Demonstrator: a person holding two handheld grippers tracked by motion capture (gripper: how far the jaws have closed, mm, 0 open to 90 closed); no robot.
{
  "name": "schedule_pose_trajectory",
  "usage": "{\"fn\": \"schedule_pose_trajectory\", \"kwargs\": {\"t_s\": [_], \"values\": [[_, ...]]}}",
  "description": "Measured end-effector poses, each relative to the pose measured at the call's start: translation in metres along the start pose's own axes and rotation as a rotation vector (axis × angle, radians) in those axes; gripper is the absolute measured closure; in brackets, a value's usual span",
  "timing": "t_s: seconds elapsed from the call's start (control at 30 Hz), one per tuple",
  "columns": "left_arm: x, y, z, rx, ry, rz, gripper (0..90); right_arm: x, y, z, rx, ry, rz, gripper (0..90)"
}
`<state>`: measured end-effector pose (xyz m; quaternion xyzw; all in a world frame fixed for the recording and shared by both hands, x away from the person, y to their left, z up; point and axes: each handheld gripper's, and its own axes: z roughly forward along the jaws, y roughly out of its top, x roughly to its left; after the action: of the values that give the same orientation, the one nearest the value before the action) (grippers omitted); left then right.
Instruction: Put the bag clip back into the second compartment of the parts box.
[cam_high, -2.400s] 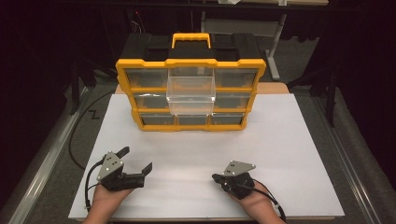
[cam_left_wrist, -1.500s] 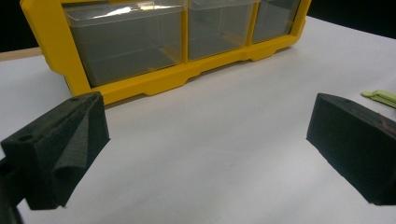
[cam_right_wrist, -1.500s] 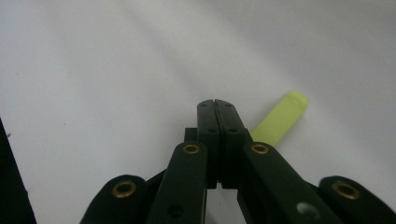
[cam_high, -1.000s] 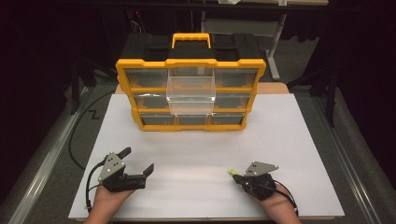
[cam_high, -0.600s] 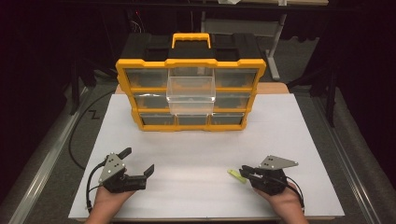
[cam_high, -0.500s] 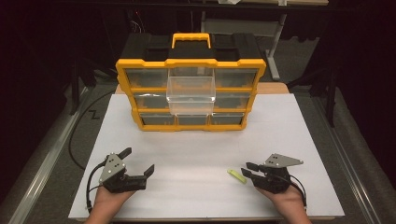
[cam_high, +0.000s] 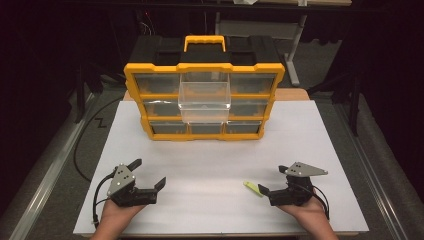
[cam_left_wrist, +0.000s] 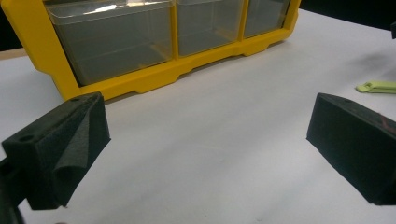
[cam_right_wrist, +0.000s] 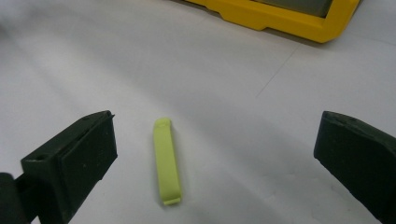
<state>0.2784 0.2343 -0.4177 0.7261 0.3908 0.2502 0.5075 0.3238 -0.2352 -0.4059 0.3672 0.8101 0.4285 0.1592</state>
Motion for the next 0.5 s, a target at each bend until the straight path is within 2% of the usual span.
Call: {"fn": "schedule_pose_trajectory", "kwargs": {"t_s": [0.13, 0.23, 0.33, 0.5], "values": [[0.0, 0.0, -0.001, 0.005, 0.005, -0.001, 0.4, 0.0, 0.001, 0.0, 0.007, 0.006, -0.001, 0.2], [-0.001, 0.0, -0.001, 0.008, 0.009, 0.0, 0.9, -0.001, 0.003, 0.004, 0.046, 0.017, -0.019, 0.2], [-0.001, 0.0, -0.001, 0.011, 0.0, 0.0, 0.9, -0.001, 0.005, 0.006, 0.071, 0.044, -0.02, 0.2], [-0.002, 0.0, 0.0, 0.006, -0.012, -0.005, 0.9, 0.005, 0.004, 0.015, 0.13, 0.099, -0.058, 3.4]]}}
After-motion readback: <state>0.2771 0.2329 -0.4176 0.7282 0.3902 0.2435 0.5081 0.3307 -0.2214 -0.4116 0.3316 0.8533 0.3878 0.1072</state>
